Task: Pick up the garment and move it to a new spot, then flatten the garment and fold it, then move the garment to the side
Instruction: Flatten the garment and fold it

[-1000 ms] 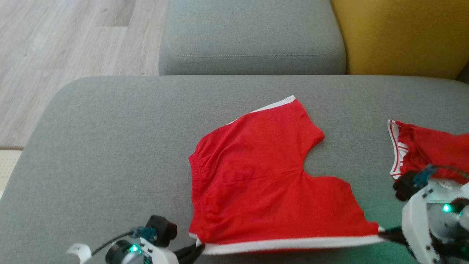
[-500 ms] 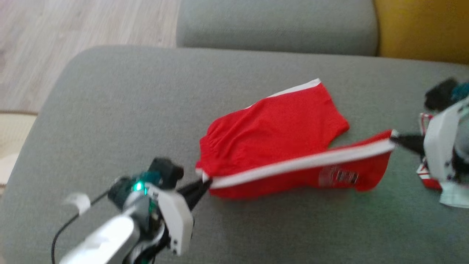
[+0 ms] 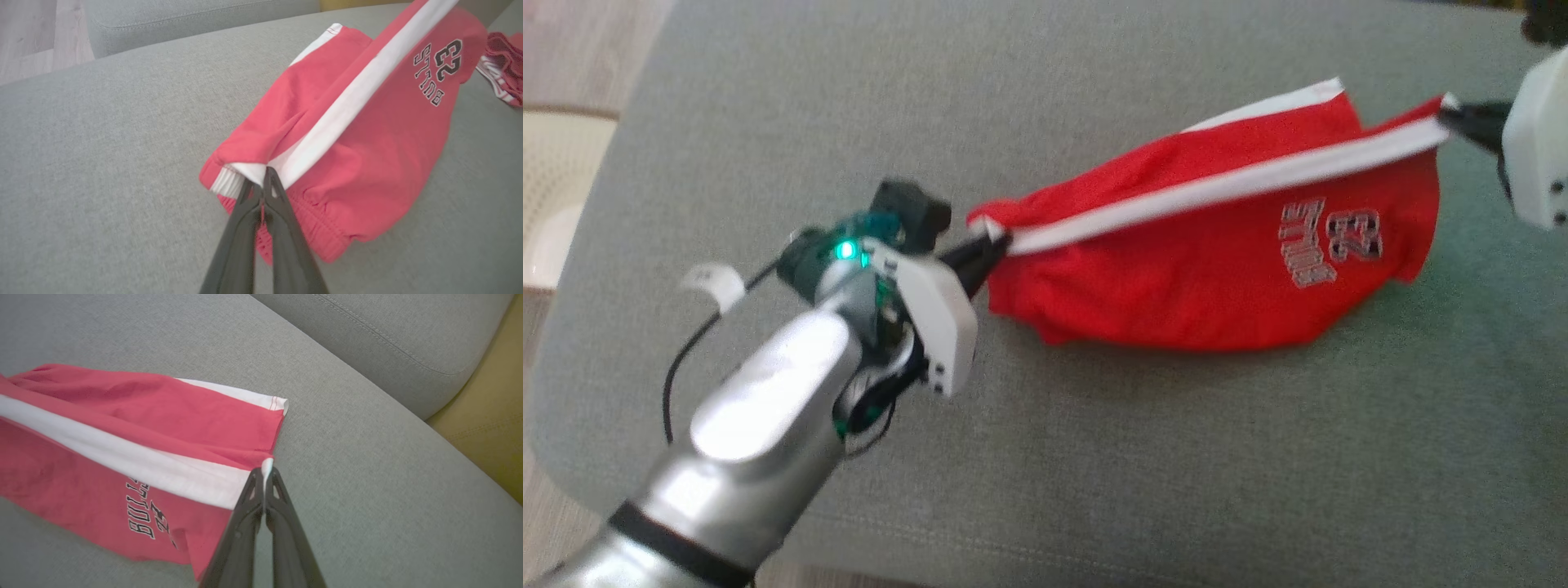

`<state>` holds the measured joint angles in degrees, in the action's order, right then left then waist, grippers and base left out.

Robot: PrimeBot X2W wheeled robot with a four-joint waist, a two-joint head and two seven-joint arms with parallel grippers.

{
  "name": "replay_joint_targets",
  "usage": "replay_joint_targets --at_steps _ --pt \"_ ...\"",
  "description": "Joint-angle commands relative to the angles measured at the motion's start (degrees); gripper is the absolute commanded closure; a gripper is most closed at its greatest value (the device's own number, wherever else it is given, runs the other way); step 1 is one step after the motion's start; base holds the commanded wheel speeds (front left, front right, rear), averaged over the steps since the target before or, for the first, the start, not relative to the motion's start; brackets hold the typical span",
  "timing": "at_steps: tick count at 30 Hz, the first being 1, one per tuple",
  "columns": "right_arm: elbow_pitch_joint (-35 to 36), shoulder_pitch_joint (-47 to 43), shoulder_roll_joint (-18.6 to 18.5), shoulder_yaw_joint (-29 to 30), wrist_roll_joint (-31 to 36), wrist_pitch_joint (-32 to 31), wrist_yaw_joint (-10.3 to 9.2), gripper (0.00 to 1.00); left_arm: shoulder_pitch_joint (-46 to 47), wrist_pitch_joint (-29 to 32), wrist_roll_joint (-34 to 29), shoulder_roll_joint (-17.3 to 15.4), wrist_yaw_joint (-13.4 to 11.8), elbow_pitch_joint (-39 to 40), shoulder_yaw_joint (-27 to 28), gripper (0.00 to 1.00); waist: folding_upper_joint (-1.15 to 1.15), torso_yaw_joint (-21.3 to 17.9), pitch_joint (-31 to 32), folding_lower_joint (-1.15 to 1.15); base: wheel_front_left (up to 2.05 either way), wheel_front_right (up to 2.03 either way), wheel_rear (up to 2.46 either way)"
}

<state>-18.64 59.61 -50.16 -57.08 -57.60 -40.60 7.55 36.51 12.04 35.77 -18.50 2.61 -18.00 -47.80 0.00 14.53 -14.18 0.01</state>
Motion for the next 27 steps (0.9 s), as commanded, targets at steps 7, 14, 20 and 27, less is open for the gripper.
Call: replay_joint_targets --at_steps 7,14,20,27 --pt "-3.3 6.8 1.7 -1.2 5.1 0.2 -0.06 1.0 9.7 -3.7 -1.5 2.2 1.5 -7.7 2.9 1.0 0.0 1.7 -7.2 -0.01 0.0 0.0 0.0" --pt "-6.9 10.9 3.4 -4.3 7.2 3.7 -0.06 1.0 13.9 -6.9 -1.9 5.3 2.8 -15.3 2.1 1.0 0.0 2.3 -9.8 -0.01 0.0 0.0 0.0" --pt "-10.4 13.1 4.3 -6.0 7.3 7.4 -0.06 0.94 16.1 -9.1 -1.7 7.3 3.6 -20.3 1.4 1.0 0.0 2.6 -11.2 -0.01 0.0 0.0 0.0" --pt "-14.4 14.6 6.1 -7.4 7.7 11.6 -0.06 0.0 17.6 -11.2 -1.5 8.5 4.1 -24.6 0.6 0.0 0.0 2.2 -11.9 -0.01 0.0 0.0 0.0"
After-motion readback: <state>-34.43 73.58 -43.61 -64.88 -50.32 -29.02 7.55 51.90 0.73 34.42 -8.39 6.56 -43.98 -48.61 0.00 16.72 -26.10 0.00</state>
